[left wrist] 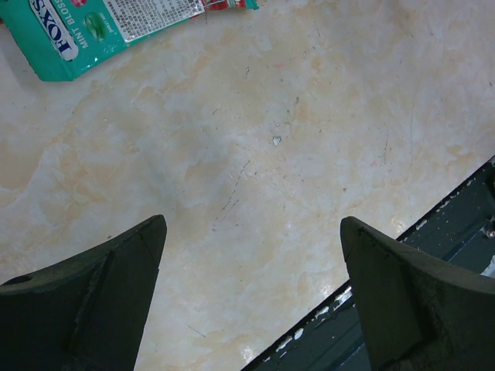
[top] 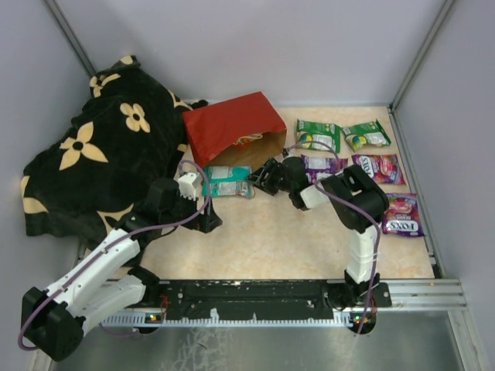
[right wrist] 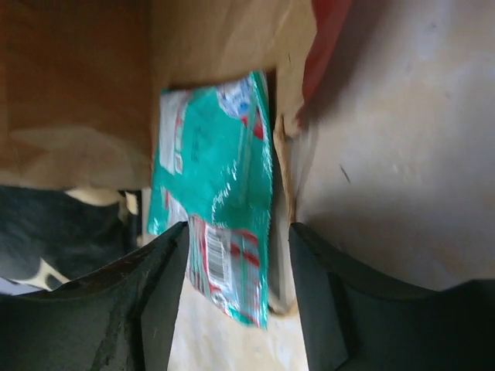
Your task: Take the snacks out of the paper bag
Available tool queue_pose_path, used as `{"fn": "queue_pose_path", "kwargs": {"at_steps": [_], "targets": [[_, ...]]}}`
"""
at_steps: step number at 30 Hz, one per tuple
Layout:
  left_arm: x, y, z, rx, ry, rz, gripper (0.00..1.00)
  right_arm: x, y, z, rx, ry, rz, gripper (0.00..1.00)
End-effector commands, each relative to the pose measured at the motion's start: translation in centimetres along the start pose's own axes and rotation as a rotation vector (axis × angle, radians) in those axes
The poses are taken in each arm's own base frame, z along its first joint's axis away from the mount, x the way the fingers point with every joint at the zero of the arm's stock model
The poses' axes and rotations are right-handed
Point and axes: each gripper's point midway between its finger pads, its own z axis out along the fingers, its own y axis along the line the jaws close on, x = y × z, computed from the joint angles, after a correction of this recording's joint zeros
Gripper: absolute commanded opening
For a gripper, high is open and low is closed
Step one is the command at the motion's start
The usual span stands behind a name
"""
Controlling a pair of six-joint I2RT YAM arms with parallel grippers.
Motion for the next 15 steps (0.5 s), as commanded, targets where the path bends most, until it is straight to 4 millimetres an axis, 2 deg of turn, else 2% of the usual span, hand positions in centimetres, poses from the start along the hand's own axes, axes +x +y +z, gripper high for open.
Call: {"fn": "queue_pose_path", "kwargs": {"at_steps": [1,8,15], "targets": [[-1.0,-0.5,-0.5,0.007,-0.032,0.011,1.0,-1.3,2.0,2.5,-0.113,-0.054,0.051,0.53],[-1.1,-0.5,-0.5,0.012,-0.036,0.012,1.0,0.4,-0.6,4.3,-0.066,-0.027,0.073,0.45],[-1.0,-0.6,-0.5,0.016,-0.035,0.013,1.0,1.1,-0.5,4.2,-0.076,-0.008,0.058,0.29]]}}
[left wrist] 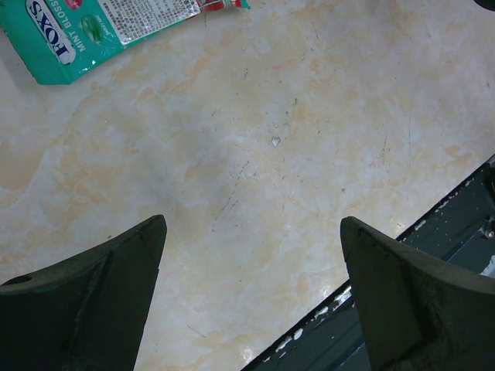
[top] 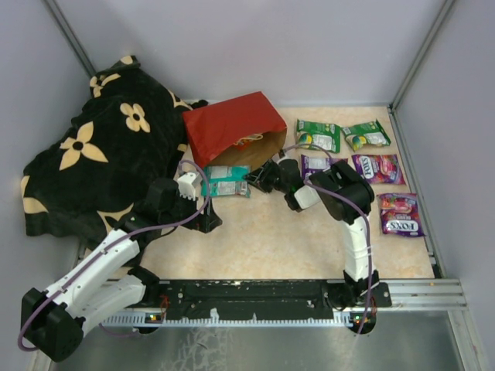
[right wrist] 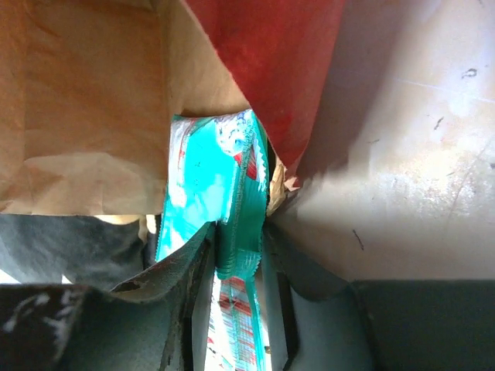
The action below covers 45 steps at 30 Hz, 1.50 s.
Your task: Take the snacks out of the paper bag
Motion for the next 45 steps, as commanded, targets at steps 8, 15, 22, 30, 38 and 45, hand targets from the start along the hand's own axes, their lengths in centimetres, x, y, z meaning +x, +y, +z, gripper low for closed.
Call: {"fn": "queue_pose_path", "kwargs": {"at_steps": [8,15,22,30,38,45], "targets": [[-0.9,-0.6,-0.4,0.016,-0.029,0.011,1.0,0.7,3.7,-2.1,-0.007,0.059,-0.12,0.14],[-0.9,-0.5,-0.4,0.013,-0.028,0.011,1.0,1.2,7.8,-5.1,0.048,0.172,-0.27,0.21],[-0.9,-0.5,-0.4,0.011,-0.03,0.012,1.0,1.2,6.3,-10.8,0.225,0.214,-0.43,0.31],[-0.9,-0.4,-0.3,0.009,-0.026,0.01,1.0,-0.6,4.5,-17.1,0.165,-0.058,-0.454,0.99],[-0.8,-0.4,-0.3,0.005,-0.023,0.008,1.0,0.8,7.9,-16.0,-0.096,0.021,-0.357,0.99],[-1.0,-0.4,-0.4,0.004,-0.032,0.01,1.0,1.7,7.9,-12.5,-0.255,0.064,-0.334,0.85]]}}
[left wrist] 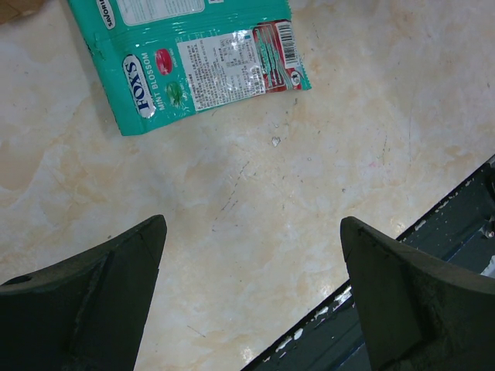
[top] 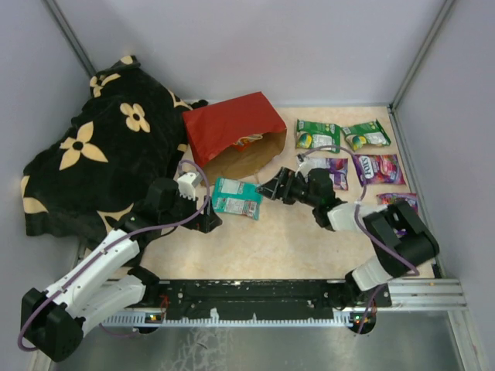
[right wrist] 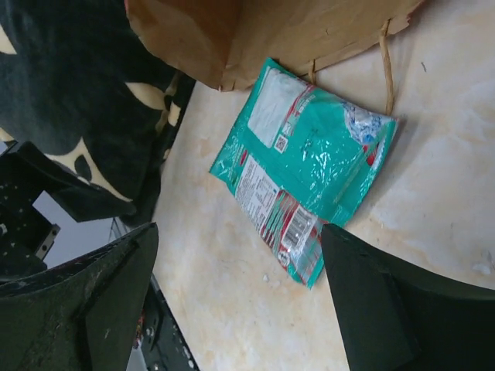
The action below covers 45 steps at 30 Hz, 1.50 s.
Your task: Take the snacks out of the paper bag
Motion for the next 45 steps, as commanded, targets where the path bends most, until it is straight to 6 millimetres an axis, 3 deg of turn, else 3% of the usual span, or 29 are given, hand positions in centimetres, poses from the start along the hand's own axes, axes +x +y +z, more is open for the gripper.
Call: {"fn": "queue_pose_path", "kwargs": {"at_steps": [1,5,11,19,25,30,36,39,41,45], "targets": [[-1.0,-0.4,-0.5,0.007,-0.033,0.01,1.0,-0.9,2.4,2.6,-0.196,-0.008,-0.037,0.82],[-0.9,-0.6,-0.5,0.013,-0.031,0.011,1.0,0.6,0.0,4.8,-0.221,0.026,0.023,0.73],[-1.0,-0.7,-0.5,0.02,-0.032,0.013,1.0,1.3,-3.1,6.2,-0.162,-0.008,0.077,0.66],[-1.0,-0.7,-0.5,0.018,-0.035,0.013,1.0,3.5,-7.9,4.5,0.054,-0.019,0.095,0.65],[-1.6,0.4,-0.8,-0.052,-0.046,0.007,0.99,4.4,-11.3,4.0,0.318,-0.007,0.033,0.65],[-4.5,0.1,-1.6,-0.072,-0.126,0.036,0.99,5.0,-10.5,6.2,0.234,0.006,0.068,0.62],[-11.3,-0.9,-3.2,-0.104,-0.255,0.109,1.0,6.1,-9.1,7.9,0.073,0.02,0.137,0.5],[-14.3,-1.4,-2.6,-0.102,-0.293,0.161,1.0,6.4,-8.5,7.9,0.039,0.03,0.14,0.43],[-16.4,-1.7,-1.8,-0.105,-0.307,0.196,1.0,6.5,-8.0,7.6,0.028,0.037,0.128,0.35],[-19.8,-1.8,0.7,-0.107,-0.314,0.264,1.0,6.6,-7.0,6.7,0.003,0.05,0.118,0.04]]}}
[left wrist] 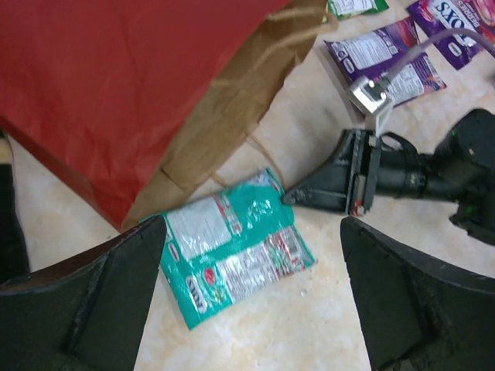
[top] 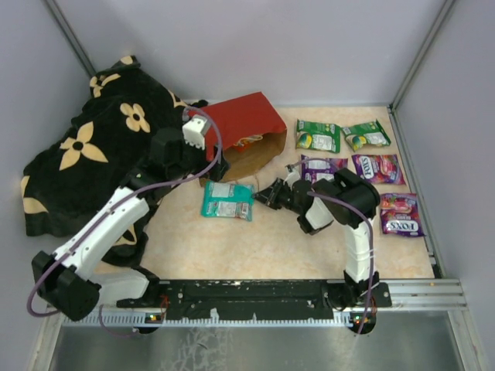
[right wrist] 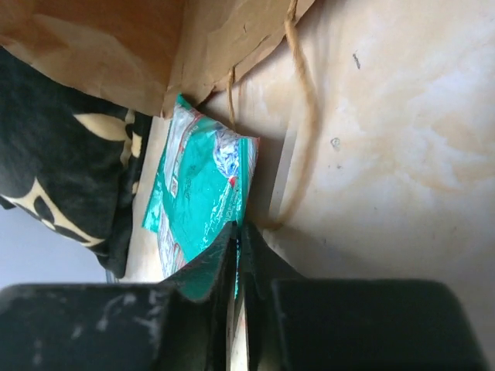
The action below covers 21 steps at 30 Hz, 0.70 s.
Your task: Take the snacks out of the paper bag
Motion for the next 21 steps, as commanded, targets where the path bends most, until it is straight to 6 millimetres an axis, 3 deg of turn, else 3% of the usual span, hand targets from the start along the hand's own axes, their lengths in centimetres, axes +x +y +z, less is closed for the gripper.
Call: {"fn": "queue_pose_path", "kwargs": {"at_steps": [1,6,12,14,17,19,21], "targets": [[-3.7,-0.2,3.1,0.02,-0.063,0.118,1.0,3.0,-0.6,-1.7,0.025,0.098,0.009,0.0],[-6.4,-2.3,5.3,0.148,-0.171,0.206,0.99,3.7,1.0,-4.0,-0.008,0.124,0.008,0.0],[-6.9,-4.6,7.4,0.29,-0.224,0.289,0.99,4.5,2.4,-7.6,0.018,0.17,-0.034,0.0],[-6.8,-5.0,8.1,0.32,-0.234,0.304,0.99,3.8,3.9,-8.9,0.017,0.161,-0.08,0.0],[-6.8,-5.4,9.5,0.343,-0.241,0.315,0.99,3.5,3.7,-11.1,0.115,0.181,-0.147,0.0],[-6.7,-5.2,10.7,0.336,-0.228,0.315,0.92,1.9,4.2,-12.4,0.189,0.139,-0.204,0.0],[-6.7,-4.9,11.6,0.328,-0.22,0.322,0.74,0.0,5.1,-13.9,0.243,0.089,-0.245,0.0]]}}
